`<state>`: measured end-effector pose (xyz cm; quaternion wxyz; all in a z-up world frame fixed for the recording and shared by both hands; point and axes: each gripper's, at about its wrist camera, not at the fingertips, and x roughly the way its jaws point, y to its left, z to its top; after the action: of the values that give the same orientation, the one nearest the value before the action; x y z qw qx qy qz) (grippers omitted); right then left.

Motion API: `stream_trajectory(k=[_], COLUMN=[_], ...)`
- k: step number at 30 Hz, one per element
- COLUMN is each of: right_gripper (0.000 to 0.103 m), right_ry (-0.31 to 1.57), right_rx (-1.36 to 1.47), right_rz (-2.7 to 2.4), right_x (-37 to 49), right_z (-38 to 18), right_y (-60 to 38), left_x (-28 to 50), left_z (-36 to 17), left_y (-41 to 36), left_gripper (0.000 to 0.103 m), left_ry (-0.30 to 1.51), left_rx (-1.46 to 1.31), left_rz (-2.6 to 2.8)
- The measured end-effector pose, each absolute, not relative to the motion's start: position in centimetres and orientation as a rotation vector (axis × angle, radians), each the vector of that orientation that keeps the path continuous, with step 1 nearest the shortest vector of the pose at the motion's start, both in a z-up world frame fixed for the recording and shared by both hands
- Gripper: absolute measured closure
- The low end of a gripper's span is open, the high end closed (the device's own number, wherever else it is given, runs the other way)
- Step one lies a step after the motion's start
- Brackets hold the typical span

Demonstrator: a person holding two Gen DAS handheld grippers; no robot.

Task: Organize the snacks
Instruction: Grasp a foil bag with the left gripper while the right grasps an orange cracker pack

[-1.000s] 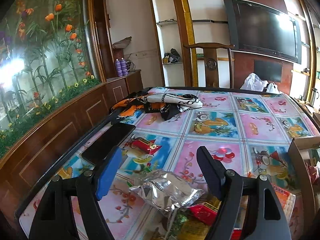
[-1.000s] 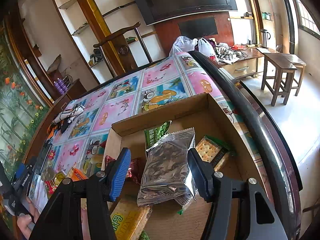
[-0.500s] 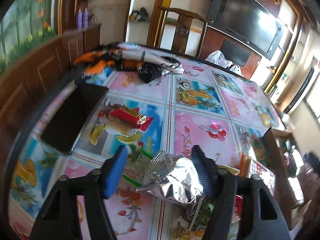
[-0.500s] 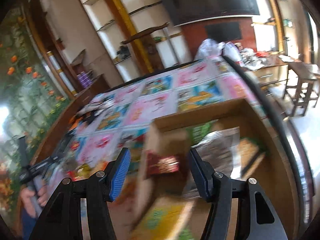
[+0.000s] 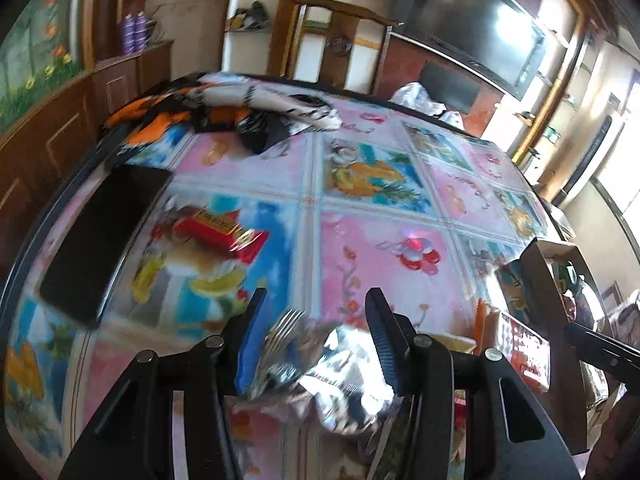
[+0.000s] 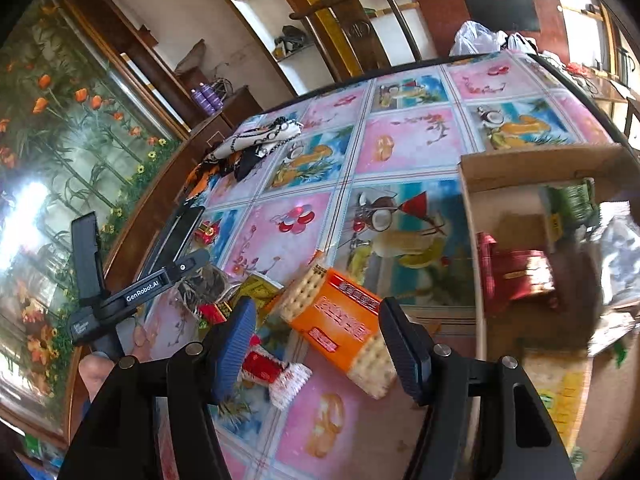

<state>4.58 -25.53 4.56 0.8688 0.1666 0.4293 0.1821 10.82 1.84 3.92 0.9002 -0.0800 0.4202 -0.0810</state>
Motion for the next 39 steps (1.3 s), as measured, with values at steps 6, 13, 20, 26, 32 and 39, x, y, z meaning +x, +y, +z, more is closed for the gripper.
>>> stream_trajectory(k=[6, 13, 20, 26, 32, 39], right_gripper=[0.035, 0.035, 0.035, 0.035, 0.035, 0.035], right_ry=[0.913, 0.947, 0.928, 0.957, 0.995, 0.975], right_rx=[0.321, 0.297, 0.228, 0.204, 0.183, -0.006], right_rz=[0.324, 0.330, 0.320, 0.302, 0.426, 0.397], right_x=[6.3, 7.3, 7.4, 7.8, 6.6, 5.5], right_z=[3.9, 2.6, 2.4, 1.5, 1.3, 1.2], right_y=[-23.9, -23.3, -22.9, -22.6, -21.1, -18.7], left_x=[11.3, 8.1, 3.0, 3.3, 1.9, 3.0], left_z=[2.7, 2.5, 4.4, 3.6, 3.2, 2.2], left_y=[0.0, 2.2, 2.8, 1.7, 0.9, 0.6], left_gripper=[0.051, 0.033, 0.030, 0.025, 0.025, 0.025], left_ry=[0.961, 1.115, 0.981, 0.952, 0.929, 0.928], left_rx=[-0.052, -0.065, 0.123, 0.231, 0.330, 0.386], left_rz=[-0.255, -0.353, -0.496, -0.468, -0.547, -0.472])
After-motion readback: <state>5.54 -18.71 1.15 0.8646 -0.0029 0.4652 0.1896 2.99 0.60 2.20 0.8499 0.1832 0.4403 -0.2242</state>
